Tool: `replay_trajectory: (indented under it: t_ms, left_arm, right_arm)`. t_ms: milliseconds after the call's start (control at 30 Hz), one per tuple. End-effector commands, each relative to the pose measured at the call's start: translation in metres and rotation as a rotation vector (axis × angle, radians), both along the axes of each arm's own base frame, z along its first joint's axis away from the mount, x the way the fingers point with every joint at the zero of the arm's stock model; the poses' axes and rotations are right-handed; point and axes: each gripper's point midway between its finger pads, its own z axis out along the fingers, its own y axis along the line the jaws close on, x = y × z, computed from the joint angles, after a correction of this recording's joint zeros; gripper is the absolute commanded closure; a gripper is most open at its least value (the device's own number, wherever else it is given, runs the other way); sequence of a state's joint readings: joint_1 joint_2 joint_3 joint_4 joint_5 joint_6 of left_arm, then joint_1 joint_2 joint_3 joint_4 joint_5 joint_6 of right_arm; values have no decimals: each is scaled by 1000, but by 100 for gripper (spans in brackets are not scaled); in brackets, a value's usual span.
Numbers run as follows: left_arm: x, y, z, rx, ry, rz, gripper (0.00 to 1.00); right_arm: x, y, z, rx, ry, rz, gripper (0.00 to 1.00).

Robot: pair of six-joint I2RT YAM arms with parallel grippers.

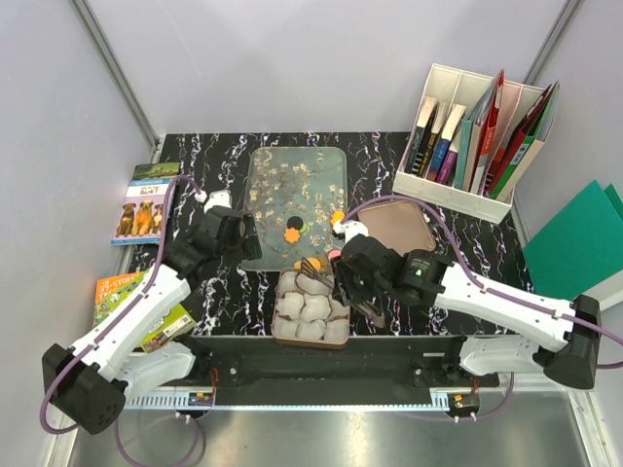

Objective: Pack the cookies

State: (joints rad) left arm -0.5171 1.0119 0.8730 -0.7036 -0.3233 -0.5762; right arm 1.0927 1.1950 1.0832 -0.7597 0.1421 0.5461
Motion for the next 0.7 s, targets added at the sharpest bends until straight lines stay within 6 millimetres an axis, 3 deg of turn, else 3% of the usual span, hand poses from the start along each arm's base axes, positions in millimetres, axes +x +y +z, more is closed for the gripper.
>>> replay_trajectory:
  t_ms: [0, 333, 533, 667]
  left_arm:
    - [10, -7, 19, -37, -56, 0, 5]
    - [11, -6, 13, -21, -41, 2, 5]
    - [10, -6, 12, -20, -37, 1, 5]
    - [9, -5, 11, -16, -39, -1, 5]
  right_arm:
    - [6, 1, -3, 2, -16, -65, 100]
    - [-4, 4, -28, -42, 30, -49, 98]
    - [1, 4, -29, -47, 12, -67, 96]
    - [1, 8, -32, -54, 22, -63, 87]
